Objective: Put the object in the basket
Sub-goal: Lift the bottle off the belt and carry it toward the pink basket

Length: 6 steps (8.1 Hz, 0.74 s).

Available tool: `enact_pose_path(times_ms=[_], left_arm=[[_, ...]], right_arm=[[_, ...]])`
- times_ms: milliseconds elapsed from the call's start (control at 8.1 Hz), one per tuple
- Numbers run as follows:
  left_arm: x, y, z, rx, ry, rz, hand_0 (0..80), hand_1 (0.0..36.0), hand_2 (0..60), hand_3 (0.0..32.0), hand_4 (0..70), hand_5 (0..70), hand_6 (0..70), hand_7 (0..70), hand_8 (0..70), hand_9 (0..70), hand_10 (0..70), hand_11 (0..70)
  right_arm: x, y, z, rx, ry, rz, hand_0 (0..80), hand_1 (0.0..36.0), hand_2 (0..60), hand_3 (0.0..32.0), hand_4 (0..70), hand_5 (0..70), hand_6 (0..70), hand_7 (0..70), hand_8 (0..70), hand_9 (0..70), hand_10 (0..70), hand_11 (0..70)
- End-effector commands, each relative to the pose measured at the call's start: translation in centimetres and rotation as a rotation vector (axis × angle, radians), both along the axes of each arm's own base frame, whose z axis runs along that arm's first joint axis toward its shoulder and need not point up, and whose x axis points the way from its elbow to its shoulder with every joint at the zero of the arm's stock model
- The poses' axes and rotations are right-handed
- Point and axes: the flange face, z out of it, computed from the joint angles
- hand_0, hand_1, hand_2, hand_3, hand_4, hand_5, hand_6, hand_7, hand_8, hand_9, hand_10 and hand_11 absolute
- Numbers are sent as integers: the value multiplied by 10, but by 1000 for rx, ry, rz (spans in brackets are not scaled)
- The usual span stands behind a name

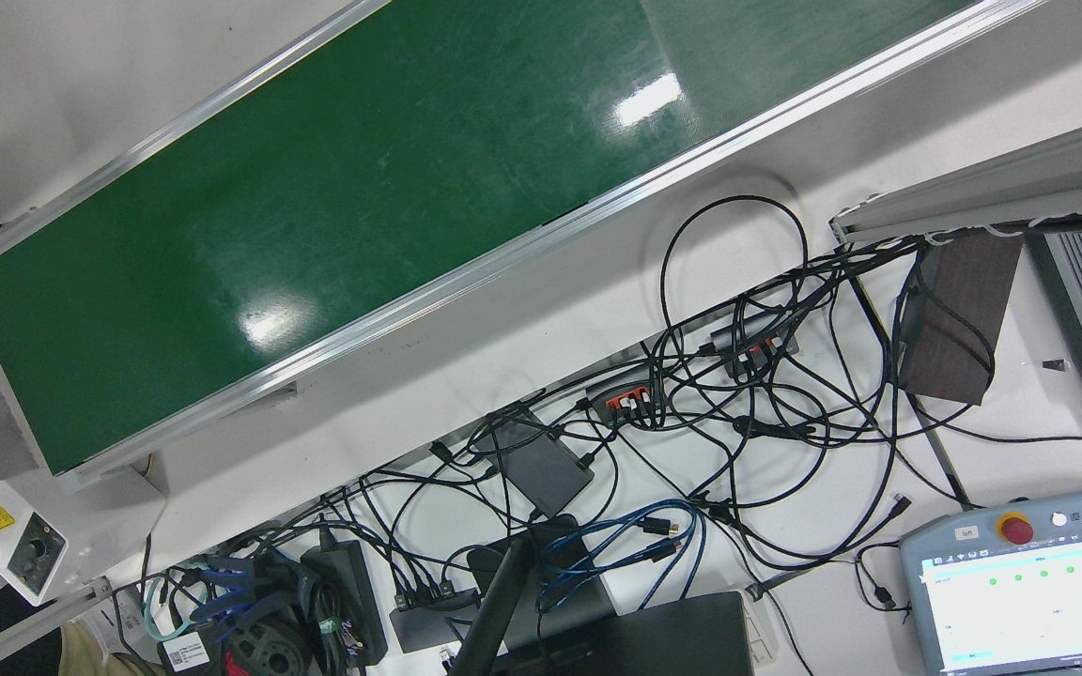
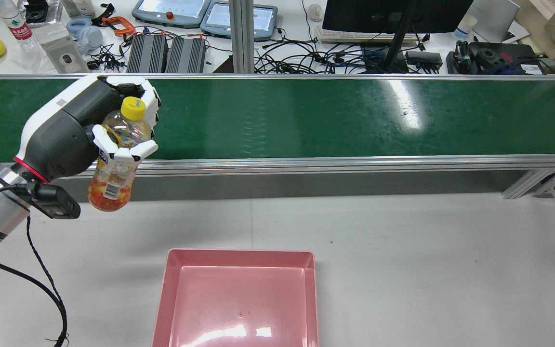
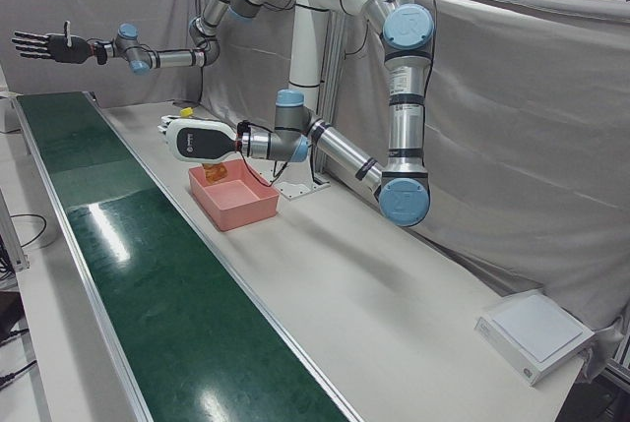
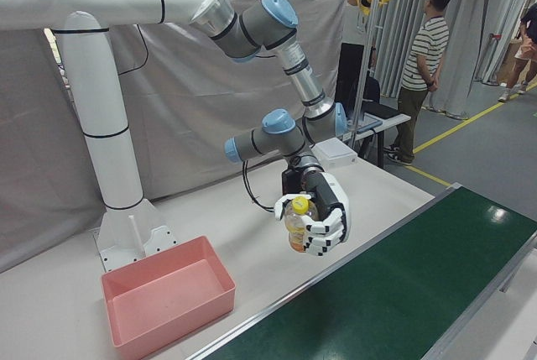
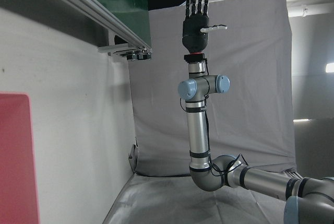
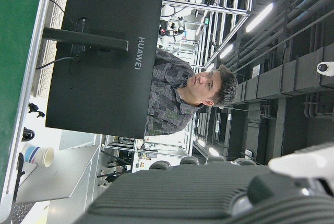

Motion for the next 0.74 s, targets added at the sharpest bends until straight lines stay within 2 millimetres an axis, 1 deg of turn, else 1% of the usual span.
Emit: enact_pose_path(times_ms=[0, 123, 247, 370, 494, 617], left_arm=[[71, 69, -3, -2, -8, 118, 800, 191, 442, 0, 700, 700, 700, 700, 700, 700, 700, 700], [90, 87, -5, 6, -14, 133, 797, 191, 422, 0, 700, 700, 700, 700, 700, 700, 700, 700], [110, 113, -3, -12, -19, 130, 793, 191, 410, 0, 700, 700, 700, 700, 700, 700, 700, 700], [131, 143, -2, -41, -22, 141, 795, 192, 400, 0, 700, 700, 700, 700, 700, 700, 700, 700], [132, 146, -2, -48, -22, 133, 800, 203, 420, 0, 700, 700, 700, 700, 700, 700, 700, 700], [129, 148, -2, -50, -22, 133, 800, 205, 421, 0, 700, 700, 700, 700, 700, 700, 700, 700]], right_arm=[[0, 0, 0, 0, 0, 0, 0, 0, 0, 0, 0, 0, 0, 0, 0, 0, 0, 0], [0, 0, 0, 0, 0, 0, 0, 0, 0, 0, 0, 0, 0, 0, 0, 0, 0, 0], [0, 0, 0, 0, 0, 0, 0, 0, 0, 0, 0, 0, 0, 0, 0, 0, 0, 0], [0, 0, 0, 0, 0, 0, 0, 0, 0, 0, 0, 0, 0, 0, 0, 0, 0, 0], [0, 0, 0, 0, 0, 0, 0, 0, 0, 0, 0, 0, 0, 0, 0, 0, 0, 0], [0, 0, 0, 0, 0, 0, 0, 0, 0, 0, 0, 0, 0, 0, 0, 0, 0, 0]])
